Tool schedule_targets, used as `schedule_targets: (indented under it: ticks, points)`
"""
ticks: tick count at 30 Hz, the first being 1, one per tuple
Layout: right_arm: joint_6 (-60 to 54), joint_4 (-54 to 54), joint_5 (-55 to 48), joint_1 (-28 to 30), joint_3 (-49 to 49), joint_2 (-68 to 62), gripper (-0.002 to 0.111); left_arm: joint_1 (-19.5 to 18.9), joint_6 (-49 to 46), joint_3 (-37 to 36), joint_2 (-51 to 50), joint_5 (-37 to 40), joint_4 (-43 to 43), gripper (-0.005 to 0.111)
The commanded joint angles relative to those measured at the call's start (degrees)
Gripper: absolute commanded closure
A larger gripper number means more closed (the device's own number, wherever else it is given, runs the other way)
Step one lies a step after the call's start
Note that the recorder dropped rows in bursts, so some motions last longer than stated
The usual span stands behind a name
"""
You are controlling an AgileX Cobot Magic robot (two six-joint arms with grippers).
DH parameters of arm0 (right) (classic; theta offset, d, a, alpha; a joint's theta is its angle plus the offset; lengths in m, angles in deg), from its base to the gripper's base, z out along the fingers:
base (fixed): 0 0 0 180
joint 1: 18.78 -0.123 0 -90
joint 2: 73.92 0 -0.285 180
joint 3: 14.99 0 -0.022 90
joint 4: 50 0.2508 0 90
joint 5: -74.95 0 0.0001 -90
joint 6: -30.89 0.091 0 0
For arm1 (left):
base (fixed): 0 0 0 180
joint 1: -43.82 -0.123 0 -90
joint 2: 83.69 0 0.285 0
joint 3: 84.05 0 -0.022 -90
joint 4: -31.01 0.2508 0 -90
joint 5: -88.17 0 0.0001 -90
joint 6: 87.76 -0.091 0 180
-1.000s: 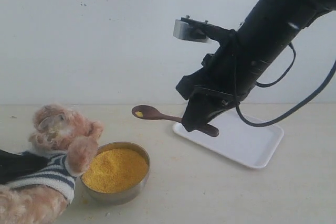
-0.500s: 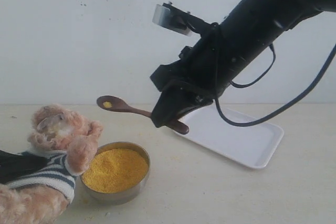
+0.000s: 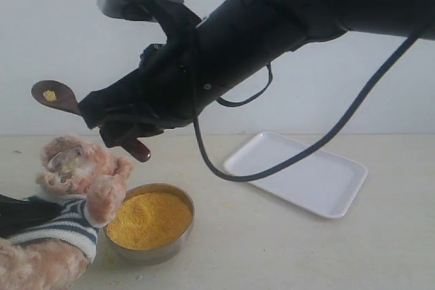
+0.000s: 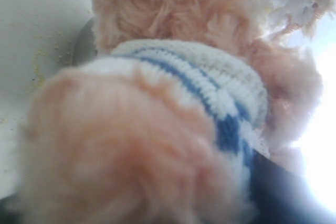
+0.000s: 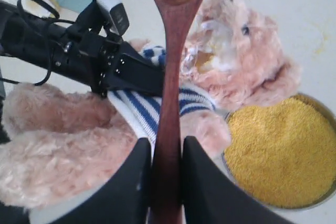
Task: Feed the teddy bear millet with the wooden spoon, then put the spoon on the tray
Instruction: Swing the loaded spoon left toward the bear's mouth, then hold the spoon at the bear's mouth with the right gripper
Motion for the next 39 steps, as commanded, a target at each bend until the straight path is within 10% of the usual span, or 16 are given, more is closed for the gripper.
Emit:
schedule_targets:
  ticks: [1,39]
  points:
    - [-0.7,-7.4,5.5,-1.2,-0.3,0.3,0.108,-0.1,-0.2,-0.4,0.5,2.3,-0.9,0.103]
    - [9.0,-42.7,7.0,-10.2,-0.3,-8.7,0.108,-0.1,-0.4,-0.4,0.5,2.3,-0.9,0.103]
